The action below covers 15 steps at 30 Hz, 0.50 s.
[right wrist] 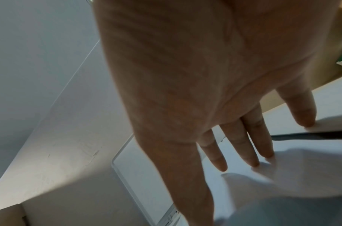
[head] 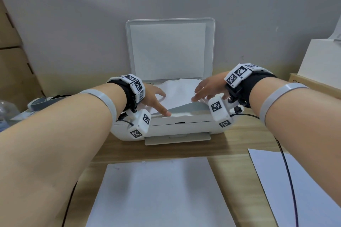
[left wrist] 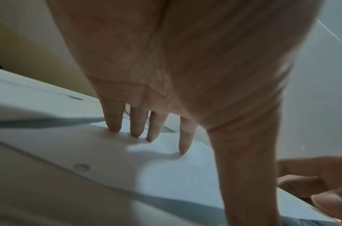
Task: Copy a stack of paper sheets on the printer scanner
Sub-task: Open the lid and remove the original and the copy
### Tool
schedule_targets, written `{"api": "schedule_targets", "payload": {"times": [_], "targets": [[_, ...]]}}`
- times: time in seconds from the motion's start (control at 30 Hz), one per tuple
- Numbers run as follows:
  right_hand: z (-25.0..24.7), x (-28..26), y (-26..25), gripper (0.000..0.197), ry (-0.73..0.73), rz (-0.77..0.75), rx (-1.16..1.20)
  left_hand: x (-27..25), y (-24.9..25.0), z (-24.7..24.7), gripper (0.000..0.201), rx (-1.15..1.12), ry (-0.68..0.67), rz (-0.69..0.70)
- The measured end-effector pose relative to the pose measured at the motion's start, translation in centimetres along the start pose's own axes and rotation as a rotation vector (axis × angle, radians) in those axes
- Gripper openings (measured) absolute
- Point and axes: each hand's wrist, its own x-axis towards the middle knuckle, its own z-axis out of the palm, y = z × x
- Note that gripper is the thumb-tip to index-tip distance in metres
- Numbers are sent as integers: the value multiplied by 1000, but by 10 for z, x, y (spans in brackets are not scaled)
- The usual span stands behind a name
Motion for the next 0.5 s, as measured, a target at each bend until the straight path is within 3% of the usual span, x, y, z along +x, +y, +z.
{"api": "schedule_targets", "payload": {"times": [0.17,0.27,0.4,0.5], "targets": [[0,-4,6,76,78,34,181,-5,3,3,98,-67,42,19],[-3,-2,12,79,177,92,363,-7,4,3,75,-157,102,57],[-6,-9,21,71,255,202,562,-4,3,6,33,-286,243,135],[-6,-20,31,54,297,259,664,0,5,10,23,-396,356,149]]}}
